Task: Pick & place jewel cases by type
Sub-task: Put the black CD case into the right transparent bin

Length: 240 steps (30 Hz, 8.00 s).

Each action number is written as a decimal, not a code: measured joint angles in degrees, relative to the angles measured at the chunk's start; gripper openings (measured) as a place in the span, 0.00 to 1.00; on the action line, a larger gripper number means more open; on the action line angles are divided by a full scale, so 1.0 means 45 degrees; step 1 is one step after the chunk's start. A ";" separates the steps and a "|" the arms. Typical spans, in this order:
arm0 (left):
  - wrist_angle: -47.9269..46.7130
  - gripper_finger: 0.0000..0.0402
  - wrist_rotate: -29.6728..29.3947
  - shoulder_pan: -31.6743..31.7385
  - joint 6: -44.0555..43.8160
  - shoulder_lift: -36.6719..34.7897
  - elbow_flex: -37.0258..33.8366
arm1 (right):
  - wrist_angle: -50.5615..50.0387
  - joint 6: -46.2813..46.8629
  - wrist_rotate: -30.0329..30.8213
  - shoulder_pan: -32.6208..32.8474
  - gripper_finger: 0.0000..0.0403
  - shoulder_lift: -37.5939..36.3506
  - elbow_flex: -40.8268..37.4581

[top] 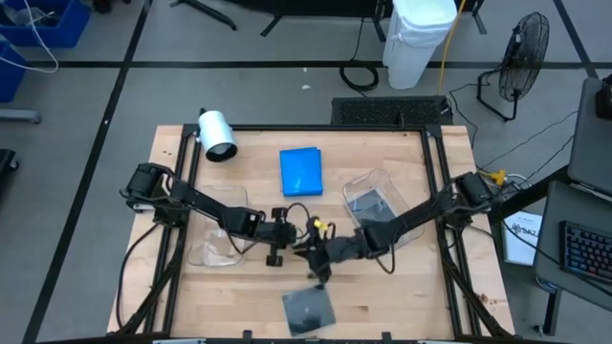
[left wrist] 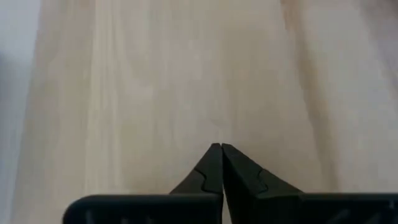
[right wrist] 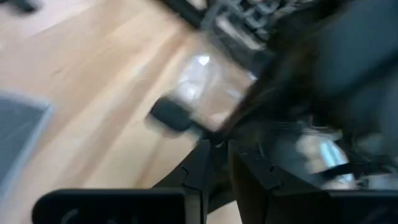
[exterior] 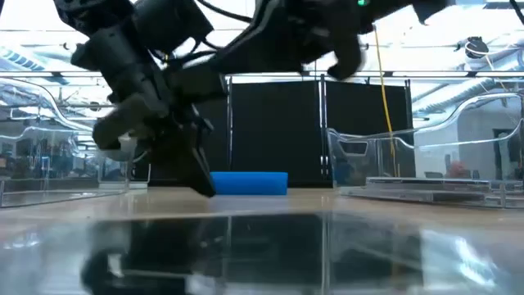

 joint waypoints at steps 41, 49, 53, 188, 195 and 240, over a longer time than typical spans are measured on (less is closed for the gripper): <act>0.1807 0.31 0.2954 -0.4611 -0.6289 -0.0040 0.0263 | -0.4230 0.7063 -0.2729 0.2336 0.45 -0.0072 -0.1141; 0.3297 0.13 0.2155 -0.4408 -0.2164 -0.0040 0.0268 | -0.2397 0.6646 -0.4114 0.2306 0.41 -0.0072 -0.1141; 0.5282 0.02 0.0816 -0.4181 0.0121 -0.0040 0.0268 | -0.1512 0.6382 -0.4104 0.2310 0.37 -0.0072 -0.1141; -0.4696 0.02 0.3651 -0.2565 0.0971 0.6075 0.8953 | -0.3209 0.6166 0.2126 0.6008 0.00 0.0244 -0.0303; -0.4202 0.03 0.3356 -0.2533 0.0824 0.6114 0.8977 | -0.3602 0.5618 0.2809 0.5342 0.00 0.0399 -0.0422; -0.4067 0.01 0.3500 -0.2560 0.0836 0.6114 0.8973 | -0.3063 0.4301 0.1175 0.4641 0.17 0.0224 -0.0160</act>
